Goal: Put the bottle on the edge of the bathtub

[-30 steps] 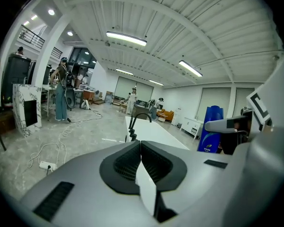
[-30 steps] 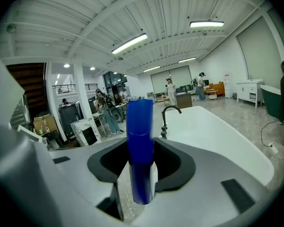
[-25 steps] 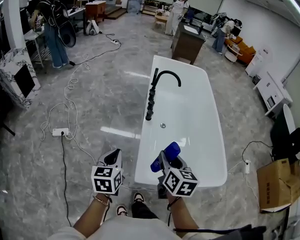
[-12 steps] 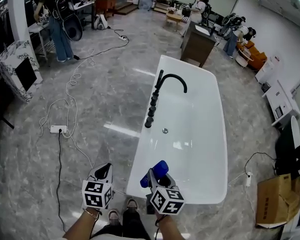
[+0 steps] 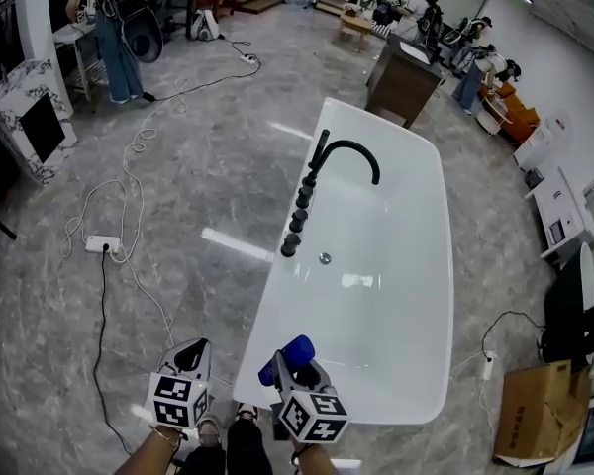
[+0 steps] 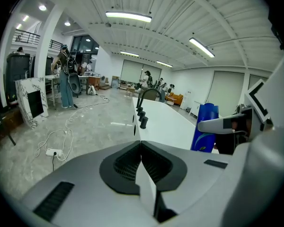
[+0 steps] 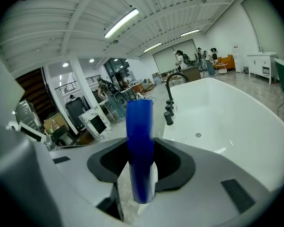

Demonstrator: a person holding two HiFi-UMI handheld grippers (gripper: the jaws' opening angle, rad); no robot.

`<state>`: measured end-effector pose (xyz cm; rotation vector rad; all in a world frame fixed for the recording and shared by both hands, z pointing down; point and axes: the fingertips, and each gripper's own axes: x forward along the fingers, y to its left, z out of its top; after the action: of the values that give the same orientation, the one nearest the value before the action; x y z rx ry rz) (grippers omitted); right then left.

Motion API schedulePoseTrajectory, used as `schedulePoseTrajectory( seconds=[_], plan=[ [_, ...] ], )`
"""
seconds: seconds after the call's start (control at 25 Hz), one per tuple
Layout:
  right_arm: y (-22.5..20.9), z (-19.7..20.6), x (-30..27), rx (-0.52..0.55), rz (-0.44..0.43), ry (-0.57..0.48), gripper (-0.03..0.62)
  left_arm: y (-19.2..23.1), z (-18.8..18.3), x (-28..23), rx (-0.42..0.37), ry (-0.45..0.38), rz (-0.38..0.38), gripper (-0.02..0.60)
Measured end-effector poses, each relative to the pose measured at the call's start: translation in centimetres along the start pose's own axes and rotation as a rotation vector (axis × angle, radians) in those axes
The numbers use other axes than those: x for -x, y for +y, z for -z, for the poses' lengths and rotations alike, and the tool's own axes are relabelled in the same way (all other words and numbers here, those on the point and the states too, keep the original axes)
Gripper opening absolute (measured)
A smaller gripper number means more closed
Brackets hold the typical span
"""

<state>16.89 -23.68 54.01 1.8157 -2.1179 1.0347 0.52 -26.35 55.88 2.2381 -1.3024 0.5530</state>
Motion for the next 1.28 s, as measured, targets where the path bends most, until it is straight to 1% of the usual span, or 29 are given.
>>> schedulePoseTrajectory(
  seconds=[0.28,0.48,0.64,0.92,1.12,1.28],
  plan=[
    [-0.1,0.9,-2.5,0.01,-0.012,0.031,0.172,1.1,0.6,-2.1,0.021,0.012,-0.015,0.017],
    [-0.8,0.8,-4.5,0.011,-0.002,0.029,0.172,1.7,0.7,-3.9,0.014,0.016,-0.008,0.017],
    [-1.7,0.4,-6.0,0.011,0.005,0.019,0.172,2.0,0.1,-5.4,0.006,0.003,-0.004,0.017],
    [-3.2,-0.1,-9.0,0.074,0.003,0.01,0.172,2.7,-0.8,-8.2,-0.005,-0.027,0.004,0.017],
    [-3.4,-1.1,-11.2,0.107,-0.003,-0.01,0.172,3.3,-1.4,-10.5,-0.034,-0.038,0.01,0.017],
    [-3.5,-1.7,-12.6,0.119,-0.016,-0.026,0.172,3.7,-1.9,-11.8,-0.014,-0.052,0.016,0.017]
  ],
)
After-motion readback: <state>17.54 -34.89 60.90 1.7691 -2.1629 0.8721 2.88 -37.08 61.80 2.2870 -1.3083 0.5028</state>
